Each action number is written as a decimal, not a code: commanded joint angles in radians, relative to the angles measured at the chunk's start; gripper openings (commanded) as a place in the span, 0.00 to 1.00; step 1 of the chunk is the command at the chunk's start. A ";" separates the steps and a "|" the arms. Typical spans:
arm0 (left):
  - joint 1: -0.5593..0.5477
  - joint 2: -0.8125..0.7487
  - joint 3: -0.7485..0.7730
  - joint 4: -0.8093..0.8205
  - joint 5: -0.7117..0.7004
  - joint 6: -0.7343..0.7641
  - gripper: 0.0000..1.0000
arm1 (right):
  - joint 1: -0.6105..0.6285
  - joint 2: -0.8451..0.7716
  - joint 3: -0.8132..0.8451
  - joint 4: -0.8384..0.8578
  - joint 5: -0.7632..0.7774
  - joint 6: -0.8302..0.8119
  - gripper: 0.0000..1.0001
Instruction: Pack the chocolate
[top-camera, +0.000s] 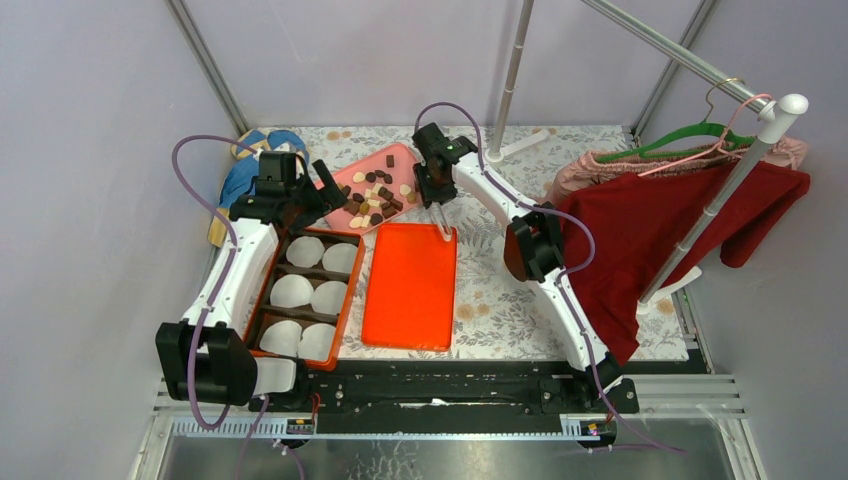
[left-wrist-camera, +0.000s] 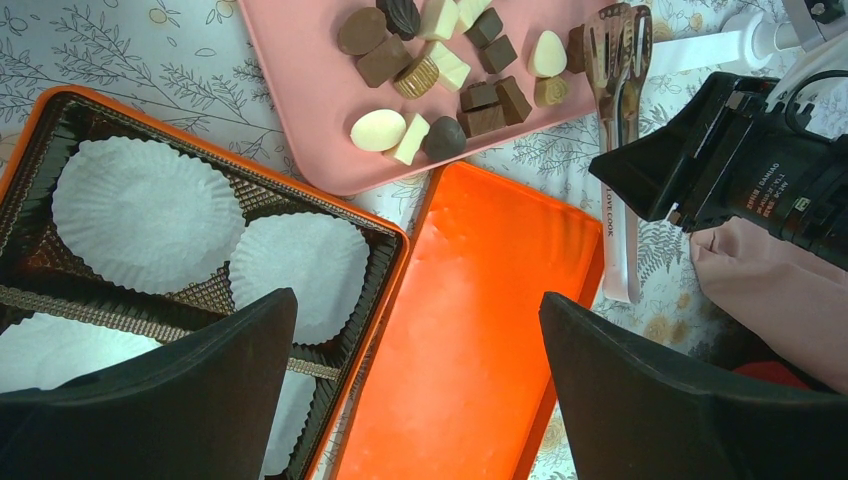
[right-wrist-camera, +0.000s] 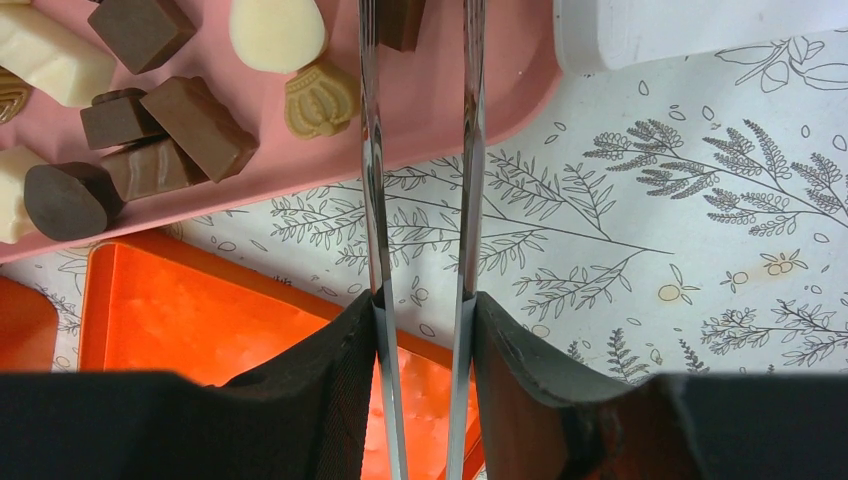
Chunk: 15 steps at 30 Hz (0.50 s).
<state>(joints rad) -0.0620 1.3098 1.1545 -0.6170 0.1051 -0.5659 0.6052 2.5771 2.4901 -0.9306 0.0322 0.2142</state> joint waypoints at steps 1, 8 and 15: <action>0.002 -0.005 -0.003 0.001 -0.015 0.018 0.99 | 0.022 -0.064 0.036 0.002 -0.031 -0.005 0.43; 0.002 -0.004 -0.003 0.002 -0.013 0.020 0.99 | 0.027 -0.034 0.046 -0.017 -0.031 -0.004 0.44; 0.002 -0.006 -0.008 0.003 -0.015 0.021 0.99 | 0.027 -0.004 0.072 -0.043 -0.006 -0.001 0.46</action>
<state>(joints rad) -0.0620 1.3098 1.1542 -0.6174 0.1043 -0.5655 0.6220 2.5782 2.5072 -0.9573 0.0143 0.2142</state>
